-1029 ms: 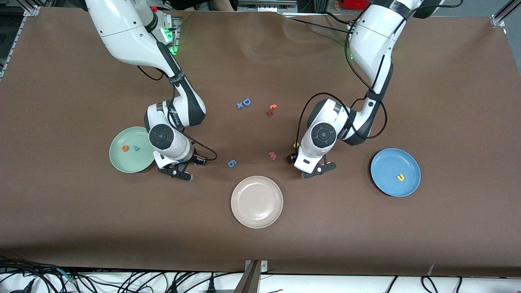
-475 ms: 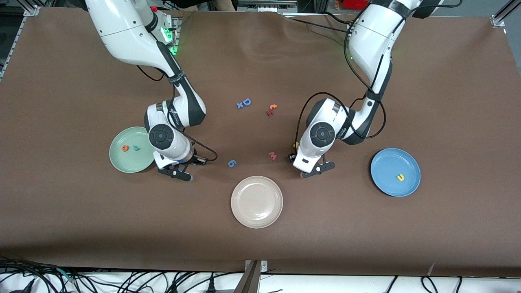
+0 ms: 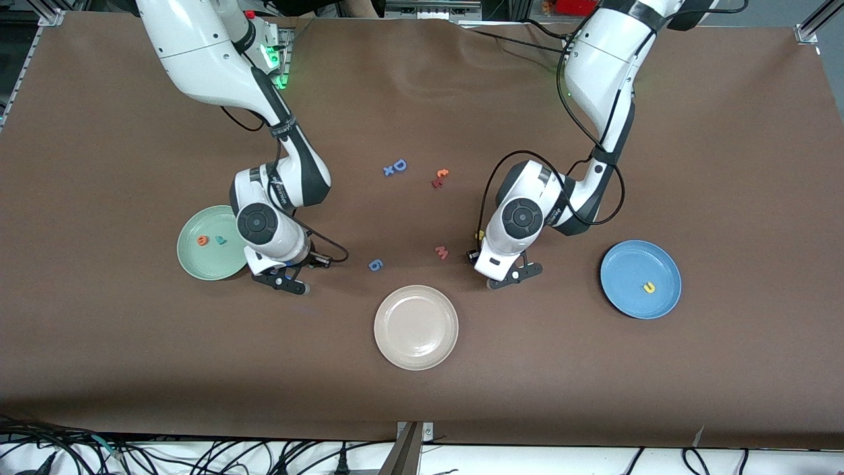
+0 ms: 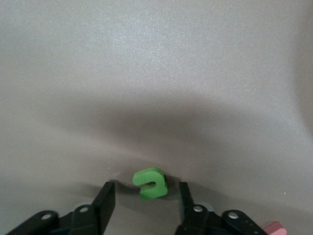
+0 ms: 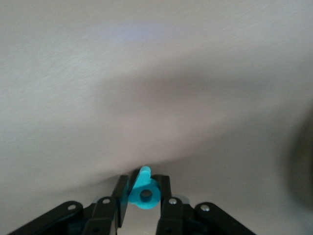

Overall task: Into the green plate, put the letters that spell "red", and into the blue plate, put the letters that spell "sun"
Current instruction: 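Grasp the teal 6 with the right gripper while the left gripper grasps green n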

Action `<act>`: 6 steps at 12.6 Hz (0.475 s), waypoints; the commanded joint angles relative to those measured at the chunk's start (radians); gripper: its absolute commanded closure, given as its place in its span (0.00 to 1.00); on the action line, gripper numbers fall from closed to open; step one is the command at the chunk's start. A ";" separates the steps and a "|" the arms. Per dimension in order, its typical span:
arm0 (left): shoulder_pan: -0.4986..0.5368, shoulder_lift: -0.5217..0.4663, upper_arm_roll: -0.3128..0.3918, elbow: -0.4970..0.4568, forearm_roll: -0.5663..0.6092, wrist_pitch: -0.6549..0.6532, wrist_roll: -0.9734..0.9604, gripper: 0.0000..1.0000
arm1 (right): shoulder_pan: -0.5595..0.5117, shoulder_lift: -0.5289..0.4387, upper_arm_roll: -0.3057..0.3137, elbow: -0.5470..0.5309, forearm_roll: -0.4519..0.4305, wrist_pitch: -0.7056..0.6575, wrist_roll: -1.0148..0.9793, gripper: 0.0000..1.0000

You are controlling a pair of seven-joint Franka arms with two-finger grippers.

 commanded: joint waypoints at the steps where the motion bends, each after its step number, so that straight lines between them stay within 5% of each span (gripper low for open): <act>1: -0.009 0.020 0.010 0.032 -0.016 0.004 0.005 0.48 | 0.002 -0.069 -0.062 0.004 0.006 -0.123 -0.099 0.85; 6: -0.011 0.020 0.010 0.030 -0.015 0.004 0.004 0.66 | -0.003 -0.130 -0.206 -0.038 0.015 -0.262 -0.335 0.85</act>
